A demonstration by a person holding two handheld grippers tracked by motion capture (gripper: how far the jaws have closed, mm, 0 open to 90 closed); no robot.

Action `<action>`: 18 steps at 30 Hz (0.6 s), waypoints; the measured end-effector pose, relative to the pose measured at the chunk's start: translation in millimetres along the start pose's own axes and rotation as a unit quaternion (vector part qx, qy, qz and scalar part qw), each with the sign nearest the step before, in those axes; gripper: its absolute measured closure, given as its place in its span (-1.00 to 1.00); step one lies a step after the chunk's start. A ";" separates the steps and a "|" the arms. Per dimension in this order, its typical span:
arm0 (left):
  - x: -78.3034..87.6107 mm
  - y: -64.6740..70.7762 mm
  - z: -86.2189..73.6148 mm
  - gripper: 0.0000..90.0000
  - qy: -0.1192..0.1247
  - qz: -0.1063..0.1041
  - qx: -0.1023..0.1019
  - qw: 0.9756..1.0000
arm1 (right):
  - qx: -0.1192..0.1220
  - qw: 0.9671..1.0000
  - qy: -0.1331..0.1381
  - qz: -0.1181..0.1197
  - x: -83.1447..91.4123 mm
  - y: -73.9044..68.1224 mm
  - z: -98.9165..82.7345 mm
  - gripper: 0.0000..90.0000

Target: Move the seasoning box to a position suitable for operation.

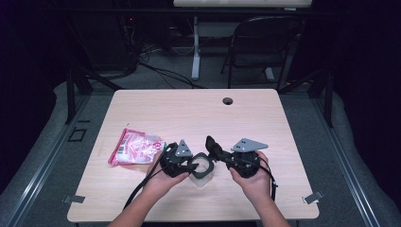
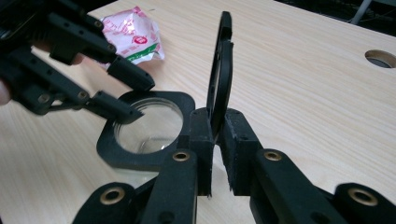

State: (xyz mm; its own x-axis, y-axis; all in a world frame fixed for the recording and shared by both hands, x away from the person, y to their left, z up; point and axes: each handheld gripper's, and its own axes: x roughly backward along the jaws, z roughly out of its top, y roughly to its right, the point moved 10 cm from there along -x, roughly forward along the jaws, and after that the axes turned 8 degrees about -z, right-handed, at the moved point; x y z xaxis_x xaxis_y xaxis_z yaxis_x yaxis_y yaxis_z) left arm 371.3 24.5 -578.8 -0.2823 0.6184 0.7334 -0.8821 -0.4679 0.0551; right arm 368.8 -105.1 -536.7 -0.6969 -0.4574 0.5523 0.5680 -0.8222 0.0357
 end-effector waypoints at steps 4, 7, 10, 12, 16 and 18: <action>1.4 3.8 0.0 0.28 0.003 -0.008 0.007 1.000 | -0.005 1.000 0.006 0.002 -5.8 3.8 2.0 0.85; 2.6 7.9 0.5 0.28 0.007 -0.015 0.009 1.000 | -0.009 1.000 0.014 -0.002 -10.1 6.6 3.5 0.85; 2.0 11.1 0.7 0.28 0.007 -0.019 0.007 1.000 | -0.006 1.000 0.013 -0.004 -14.1 9.7 3.6 0.85; 1.7 11.2 0.8 0.28 0.008 -0.016 0.007 1.000 | -0.006 1.000 0.011 -0.004 -16.3 9.6 2.3 0.82; 1.3 10.5 0.7 0.28 0.009 -0.017 0.008 1.000 | 0.006 1.000 0.003 -0.011 -19.3 6.1 -2.9 0.67; 0.7 10.4 0.6 0.27 0.008 -0.016 0.009 1.000 | 0.007 1.000 -0.007 -0.005 -21.8 2.3 -7.1 0.58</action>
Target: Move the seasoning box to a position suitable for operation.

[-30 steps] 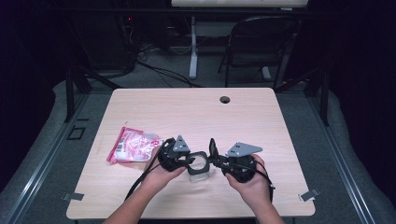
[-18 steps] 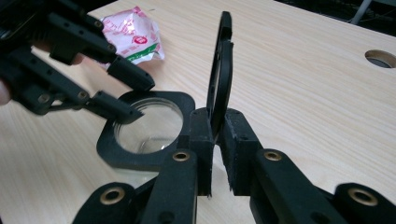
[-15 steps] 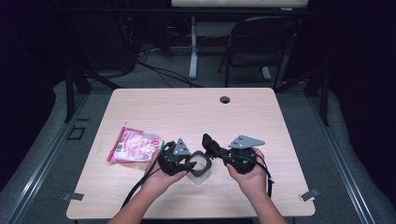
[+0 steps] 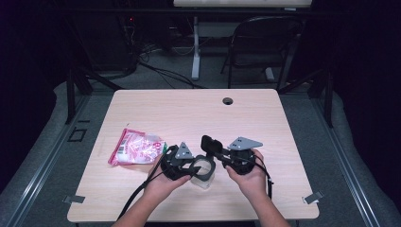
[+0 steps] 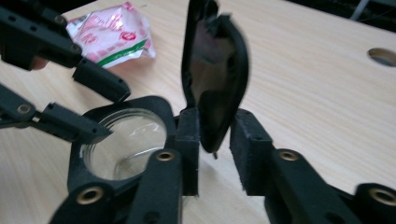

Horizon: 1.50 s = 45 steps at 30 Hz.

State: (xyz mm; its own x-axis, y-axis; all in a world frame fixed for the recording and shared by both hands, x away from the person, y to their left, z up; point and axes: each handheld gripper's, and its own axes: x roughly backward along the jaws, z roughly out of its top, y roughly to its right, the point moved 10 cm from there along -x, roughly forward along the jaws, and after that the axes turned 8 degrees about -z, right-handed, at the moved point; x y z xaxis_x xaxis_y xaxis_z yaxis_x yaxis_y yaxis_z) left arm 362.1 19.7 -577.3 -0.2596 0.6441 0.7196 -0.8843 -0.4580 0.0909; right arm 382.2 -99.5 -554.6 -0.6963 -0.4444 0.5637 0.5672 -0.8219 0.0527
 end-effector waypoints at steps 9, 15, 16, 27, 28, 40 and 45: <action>-0.9 -1.0 -0.2 0.28 0.006 0.001 0.006 1.000 | 0.041 0.998 -0.020 -0.045 -18.4 -2.6 -11.4 0.50; -0.5 -2.2 -0.5 0.33 0.005 0.003 0.004 1.000 | 0.044 0.998 -0.015 -0.046 -18.9 -3.0 -12.2 0.52; -0.6 -2.2 -0.5 0.35 0.005 0.003 0.004 1.000 | 0.045 0.998 -0.016 -0.046 -18.0 -2.6 -12.7 0.52; -0.6 -2.7 -0.6 0.36 0.006 0.001 0.004 1.000 | 0.023 0.999 -0.015 -0.033 -1.6 5.1 -16.4 0.59; -0.6 -3.1 -0.6 0.36 0.006 0.002 0.005 1.000 | 0.024 0.999 -0.017 -0.034 0.0 6.0 -17.1 0.59; 3.3 -6.5 1.8 0.32 0.018 0.009 0.001 1.000 | 0.011 0.999 -0.017 -0.038 6.8 8.1 -22.6 0.59; 13.5 -12.1 1.4 0.30 0.027 0.017 0.001 0.999 | 0.007 0.999 -0.017 -0.032 7.4 7.4 -23.4 0.57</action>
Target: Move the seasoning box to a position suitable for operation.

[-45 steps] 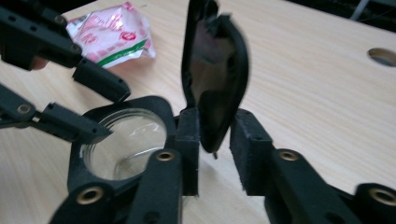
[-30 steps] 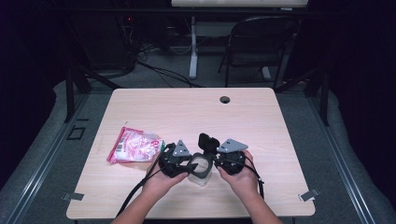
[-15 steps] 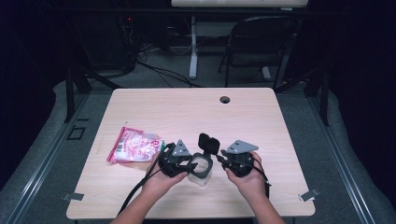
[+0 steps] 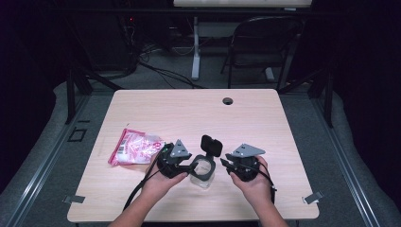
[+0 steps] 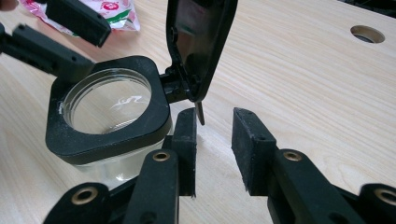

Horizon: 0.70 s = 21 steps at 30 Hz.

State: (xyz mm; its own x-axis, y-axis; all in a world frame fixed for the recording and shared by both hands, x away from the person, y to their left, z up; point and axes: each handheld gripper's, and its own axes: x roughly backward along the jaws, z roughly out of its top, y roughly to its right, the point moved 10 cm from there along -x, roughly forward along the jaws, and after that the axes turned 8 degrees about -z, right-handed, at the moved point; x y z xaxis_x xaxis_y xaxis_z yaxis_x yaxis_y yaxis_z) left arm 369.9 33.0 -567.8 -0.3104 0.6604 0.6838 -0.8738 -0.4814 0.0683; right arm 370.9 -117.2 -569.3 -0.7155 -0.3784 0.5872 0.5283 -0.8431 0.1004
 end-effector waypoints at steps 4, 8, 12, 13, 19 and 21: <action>9.9 -7.2 -5.0 0.29 0.004 0.007 0.000 1.000 | 0.000 1.000 0.001 0.005 1.0 -1.6 -0.1 0.57; 22.1 -16.4 -15.9 0.29 0.005 0.017 0.008 1.000 | -0.004 1.000 0.003 0.008 1.7 -2.6 0.7 0.57; 36.2 -24.9 -28.9 0.29 0.013 0.026 0.019 0.999 | -0.007 1.000 0.011 0.009 2.8 -3.0 4.1 0.61; 39.5 -27.5 -32.5 0.29 0.015 0.030 0.020 0.999 | -0.009 1.000 0.015 0.007 3.0 -2.8 5.6 0.63; 58.7 -45.6 -58.8 0.29 0.015 0.059 0.034 0.998 | -0.010 1.000 0.016 0.008 0.2 -2.2 9.7 0.66; 65.3 -51.4 -66.9 0.29 0.021 0.061 0.041 0.997 | -0.012 1.000 0.017 0.006 -0.7 -1.2 9.8 0.65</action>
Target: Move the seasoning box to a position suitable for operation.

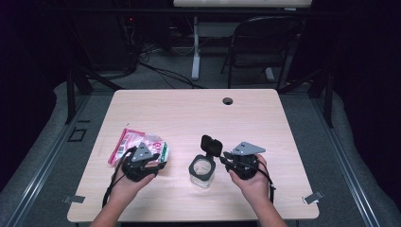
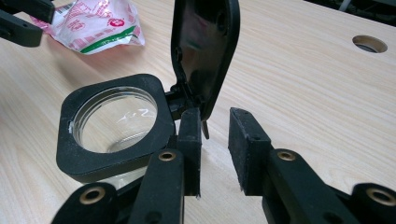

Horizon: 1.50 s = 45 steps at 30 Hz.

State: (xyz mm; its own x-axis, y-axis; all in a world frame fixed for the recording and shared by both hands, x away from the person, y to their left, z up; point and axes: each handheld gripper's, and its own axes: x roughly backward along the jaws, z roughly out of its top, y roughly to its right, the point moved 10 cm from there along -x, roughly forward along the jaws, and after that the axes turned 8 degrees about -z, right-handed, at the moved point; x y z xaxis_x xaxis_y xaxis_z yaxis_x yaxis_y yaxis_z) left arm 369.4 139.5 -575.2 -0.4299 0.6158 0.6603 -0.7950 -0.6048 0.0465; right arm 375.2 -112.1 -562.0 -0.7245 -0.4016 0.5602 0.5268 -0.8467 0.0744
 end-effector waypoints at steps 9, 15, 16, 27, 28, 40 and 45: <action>19.1 -26.8 -26.2 0.22 0.029 0.024 0.033 0.999 | 0.004 1.000 -0.007 0.002 -1.1 -0.5 -2.6 0.59; 24.2 -41.0 -39.6 0.11 0.033 0.032 0.057 0.997 | 0.004 1.000 -0.008 0.002 -1.3 -0.1 -6.1 0.54; 24.6 -43.4 -41.9 0.10 0.033 0.032 0.065 0.997 | 0.004 1.000 -0.009 0.001 -0.8 0.1 -6.8 0.53; 12.8 -48.8 -47.7 0.16 0.010 0.040 0.064 0.997 | -0.004 1.000 -0.005 -0.014 2.4 8.9 -12.7 0.42; 12.1 -48.5 -46.9 0.17 0.008 0.040 0.058 0.997 | -0.006 1.000 -0.004 -0.015 2.6 9.7 -13.3 0.41; -1.7 -42.9 -44.0 -0.05 -0.018 0.053 0.011 0.998 | -0.020 1.000 -0.010 -0.019 3.0 15.0 -19.7 0.37; -8.6 -41.0 -41.1 -0.21 -0.015 0.063 0.002 0.998 | -0.016 1.000 -0.011 -0.019 2.2 13.7 -21.0 0.36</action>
State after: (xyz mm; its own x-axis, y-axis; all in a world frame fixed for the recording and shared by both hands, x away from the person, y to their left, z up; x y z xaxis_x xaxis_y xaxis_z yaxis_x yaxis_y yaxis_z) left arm 388.1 179.8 -613.6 -0.5126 0.5196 0.6836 -0.7340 -0.6782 -0.0350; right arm 371.4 -131.9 -577.1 -0.7335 -0.3624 0.5751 0.4848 -0.8719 0.0688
